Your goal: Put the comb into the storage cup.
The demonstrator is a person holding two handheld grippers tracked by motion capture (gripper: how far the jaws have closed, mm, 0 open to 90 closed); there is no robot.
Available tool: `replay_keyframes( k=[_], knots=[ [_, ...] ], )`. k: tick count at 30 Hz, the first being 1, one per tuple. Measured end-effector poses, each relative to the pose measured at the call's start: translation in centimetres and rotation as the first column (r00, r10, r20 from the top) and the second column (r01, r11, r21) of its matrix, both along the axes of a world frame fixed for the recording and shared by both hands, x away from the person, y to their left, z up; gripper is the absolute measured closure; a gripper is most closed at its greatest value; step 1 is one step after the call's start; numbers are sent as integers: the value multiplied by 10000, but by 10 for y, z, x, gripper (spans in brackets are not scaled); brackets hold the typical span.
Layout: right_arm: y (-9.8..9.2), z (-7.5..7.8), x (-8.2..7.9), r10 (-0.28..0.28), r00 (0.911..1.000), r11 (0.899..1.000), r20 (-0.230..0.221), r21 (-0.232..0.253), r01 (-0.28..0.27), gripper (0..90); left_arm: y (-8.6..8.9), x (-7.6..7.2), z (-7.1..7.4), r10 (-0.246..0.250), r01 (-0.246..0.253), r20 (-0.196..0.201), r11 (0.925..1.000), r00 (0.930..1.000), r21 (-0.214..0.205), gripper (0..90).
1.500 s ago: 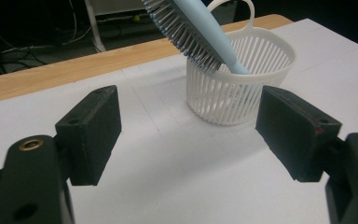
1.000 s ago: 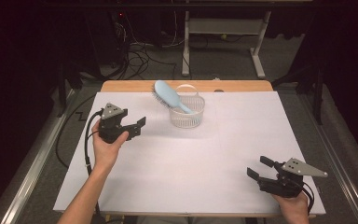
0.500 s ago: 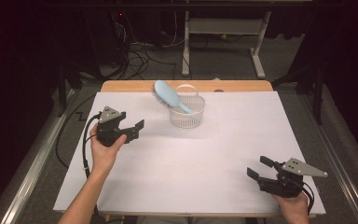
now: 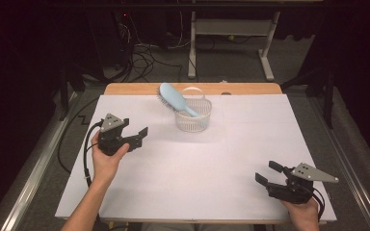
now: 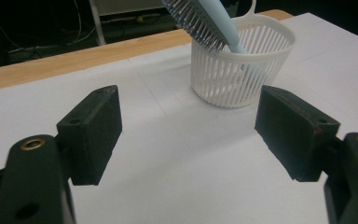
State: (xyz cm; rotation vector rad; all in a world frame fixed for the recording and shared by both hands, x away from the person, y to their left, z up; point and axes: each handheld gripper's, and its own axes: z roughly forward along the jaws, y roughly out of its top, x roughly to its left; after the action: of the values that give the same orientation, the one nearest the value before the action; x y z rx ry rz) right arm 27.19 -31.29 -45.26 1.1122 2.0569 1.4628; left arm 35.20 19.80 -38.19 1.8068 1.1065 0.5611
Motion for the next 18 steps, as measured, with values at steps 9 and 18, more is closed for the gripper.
replay_keyframes(
  k=[9, 18],
  knots=[
    [0, 0, 0, 9, 10000, 10000, -2, -5, -9, 263, 1, -6, -2, -63, 63, 18, 9999, 10000, -109, 237],
    [0, 0, 0, 17, 10000, 10000, 7, -15, -17, 263, 2, -10, -4, -70, 71, 29, 9999, 10000, -131, 237]
  ],
)
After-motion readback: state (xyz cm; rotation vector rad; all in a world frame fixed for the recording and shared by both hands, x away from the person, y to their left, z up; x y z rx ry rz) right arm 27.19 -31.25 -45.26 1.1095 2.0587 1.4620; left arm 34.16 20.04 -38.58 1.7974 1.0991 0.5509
